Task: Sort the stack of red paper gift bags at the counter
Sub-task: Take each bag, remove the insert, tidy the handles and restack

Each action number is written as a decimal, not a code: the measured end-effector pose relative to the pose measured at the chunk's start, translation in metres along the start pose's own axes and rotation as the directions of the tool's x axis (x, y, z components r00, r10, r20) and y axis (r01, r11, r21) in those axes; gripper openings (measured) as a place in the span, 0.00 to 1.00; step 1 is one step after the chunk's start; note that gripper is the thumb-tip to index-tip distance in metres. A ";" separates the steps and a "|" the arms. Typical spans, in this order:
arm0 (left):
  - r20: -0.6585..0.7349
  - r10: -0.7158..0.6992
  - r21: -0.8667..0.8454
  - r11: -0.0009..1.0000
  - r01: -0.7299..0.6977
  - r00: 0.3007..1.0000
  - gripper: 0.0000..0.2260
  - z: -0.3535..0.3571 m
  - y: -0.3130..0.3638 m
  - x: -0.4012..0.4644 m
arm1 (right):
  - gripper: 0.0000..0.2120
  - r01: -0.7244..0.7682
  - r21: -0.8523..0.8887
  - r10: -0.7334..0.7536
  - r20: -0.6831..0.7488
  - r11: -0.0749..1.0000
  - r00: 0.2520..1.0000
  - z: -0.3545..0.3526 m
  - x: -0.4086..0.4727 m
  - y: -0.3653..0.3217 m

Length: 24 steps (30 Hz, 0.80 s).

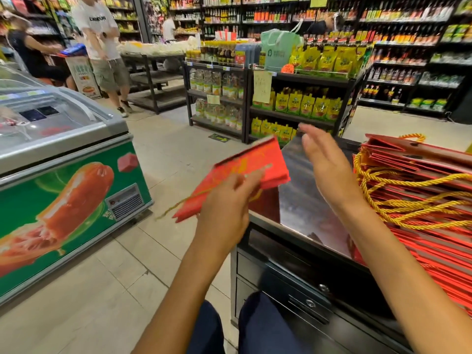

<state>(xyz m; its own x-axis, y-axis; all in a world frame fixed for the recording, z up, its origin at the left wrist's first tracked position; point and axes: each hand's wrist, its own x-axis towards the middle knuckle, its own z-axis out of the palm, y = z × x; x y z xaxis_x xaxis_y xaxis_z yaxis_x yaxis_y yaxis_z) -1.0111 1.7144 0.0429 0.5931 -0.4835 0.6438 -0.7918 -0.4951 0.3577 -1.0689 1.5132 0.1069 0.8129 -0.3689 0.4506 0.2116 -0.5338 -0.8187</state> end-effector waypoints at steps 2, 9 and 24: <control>0.104 0.034 0.055 0.998 -0.040 0.994 0.30 0.019 0.002 -0.015 | 0.16 0.002 -0.138 0.013 0.107 0.990 0.994 0.002 0.002 0.010; 0.170 0.194 0.167 0.961 -0.223 0.966 0.26 0.040 -0.007 -0.036 | 0.18 0.050 -0.477 0.236 0.520 0.877 0.821 0.011 0.001 0.044; 0.030 -0.236 -0.083 0.968 0.238 0.971 0.10 0.012 -0.043 -0.063 | 0.15 0.251 -0.895 0.233 0.351 0.369 0.907 0.006 -0.012 0.035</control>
<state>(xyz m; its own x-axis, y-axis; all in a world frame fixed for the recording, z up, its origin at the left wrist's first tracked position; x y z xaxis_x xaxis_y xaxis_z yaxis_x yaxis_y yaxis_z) -1.0127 1.7576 -0.0211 0.7672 -0.3742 0.5210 -0.6375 -0.5338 0.5555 -1.0679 1.5029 0.0705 0.9770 -0.1918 0.0930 -0.2028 -0.9706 0.1293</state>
